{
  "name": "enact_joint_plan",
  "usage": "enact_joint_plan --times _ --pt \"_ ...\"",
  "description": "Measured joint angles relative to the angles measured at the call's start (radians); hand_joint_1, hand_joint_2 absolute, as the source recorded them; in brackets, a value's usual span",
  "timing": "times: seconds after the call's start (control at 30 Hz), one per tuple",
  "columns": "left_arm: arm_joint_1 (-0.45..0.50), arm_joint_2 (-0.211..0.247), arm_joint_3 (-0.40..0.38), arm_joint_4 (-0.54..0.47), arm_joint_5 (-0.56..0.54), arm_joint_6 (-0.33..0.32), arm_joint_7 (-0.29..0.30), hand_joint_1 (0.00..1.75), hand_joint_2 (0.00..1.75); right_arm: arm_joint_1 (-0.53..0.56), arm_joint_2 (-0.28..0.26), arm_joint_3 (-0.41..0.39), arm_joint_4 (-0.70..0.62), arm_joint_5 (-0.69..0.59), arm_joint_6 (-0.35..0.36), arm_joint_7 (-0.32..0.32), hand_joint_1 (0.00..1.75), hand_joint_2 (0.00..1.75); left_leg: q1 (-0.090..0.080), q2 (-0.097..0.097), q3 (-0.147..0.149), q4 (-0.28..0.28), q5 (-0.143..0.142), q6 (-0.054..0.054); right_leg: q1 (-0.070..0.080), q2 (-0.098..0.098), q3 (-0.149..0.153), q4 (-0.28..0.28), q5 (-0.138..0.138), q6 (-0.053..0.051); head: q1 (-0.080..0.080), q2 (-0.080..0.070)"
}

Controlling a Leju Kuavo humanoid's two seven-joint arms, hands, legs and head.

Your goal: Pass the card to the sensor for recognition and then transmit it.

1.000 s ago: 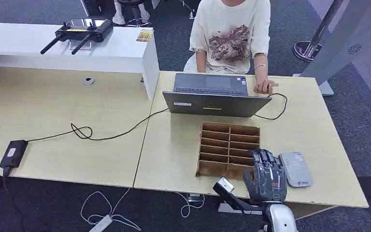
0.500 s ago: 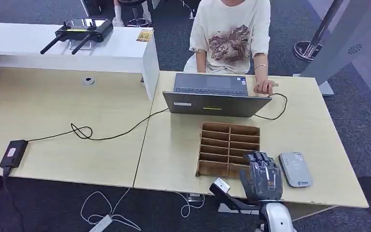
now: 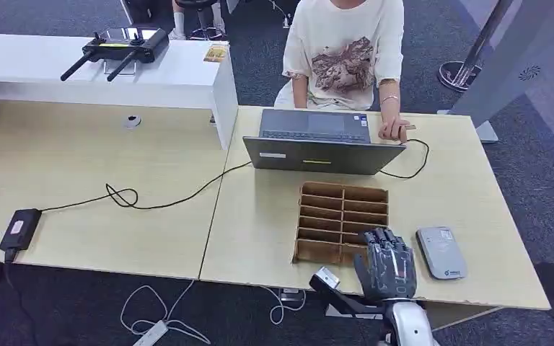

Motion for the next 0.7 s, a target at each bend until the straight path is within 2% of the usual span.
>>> enact_joint_plan --times 0.07,0.1,0.3,0.37,0.4,0.5,0.6,0.7 --pt "0.000 0.000 0.000 0.000 0.000 0.000 0.000 0.00 1.75 -0.002 0.001 0.003 0.006 0.001 0.002 -0.002 0.72 1.75 0.000 0.000 0.000 0.000 0.000 0.000 0.000 0.000 0.000 0.000 0.000 0.000 0.000 0.000" --pt "0.000 0.000 0.000 0.000 0.000 0.000 0.000 0.00 1.75 -0.003 0.001 0.005 0.008 0.002 0.003 -0.002 0.87 1.75 0.000 0.000 0.000 0.000 0.000 0.000 0.000 0.000 0.000 0.000 0.000 0.000 0.000 0.000" --pt "0.000 0.000 0.000 0.000 0.000 0.000 0.000 0.00 1.75 -0.009 0.002 0.018 0.027 0.001 0.003 -0.005 0.96 1.75 0.000 0.000 0.000 0.000 0.000 0.000 0.000 0.000 0.000 0.000 0.000 0.000 0.000 0.000" --pt "0.000 0.000 0.000 0.000 0.000 0.000 0.000 0.00 1.75 -0.011 0.002 0.019 0.034 0.000 0.003 -0.005 0.94 1.75 0.000 0.000 0.000 0.000 0.000 0.000 0.000 0.000 0.000 0.000 0.000 0.000 0.000 0.000" --pt "0.000 0.000 0.000 0.000 0.000 0.000 -0.001 0.00 1.75 -0.012 0.002 0.019 0.037 0.000 0.003 -0.005 1.01 1.75 0.000 0.000 0.000 0.000 0.000 0.000 0.000 0.000 0.000 0.000 0.000 0.000 0.000 0.000" --pt "0.000 0.000 0.000 0.000 0.000 0.000 -0.001 0.00 1.75 -0.016 0.002 0.020 0.044 0.000 0.003 -0.005 0.91 1.75 0.000 0.000 0.000 0.000 0.000 0.000 0.000 0.000 0.000 0.000 0.000 0.000 0.000 0.000" --pt "0.000 0.000 0.000 0.000 0.000 0.000 -0.001 0.00 1.75 -0.020 0.003 0.021 0.051 0.000 0.003 -0.005 1.01 1.75 0.000 0.000 0.000 0.000 0.000 0.000 0.000 0.000 0.000 0.000 0.000 0.000 0.000 0.000" --pt "0.000 0.000 0.000 0.000 0.001 0.000 -0.001 0.00 1.75 -0.023 0.004 0.022 0.055 0.000 0.004 -0.005 0.98 1.75 0.000 0.000 0.000 0.000 0.000 0.000 0.000 0.000 0.000 0.000 0.000 0.000 0.000 0.000"
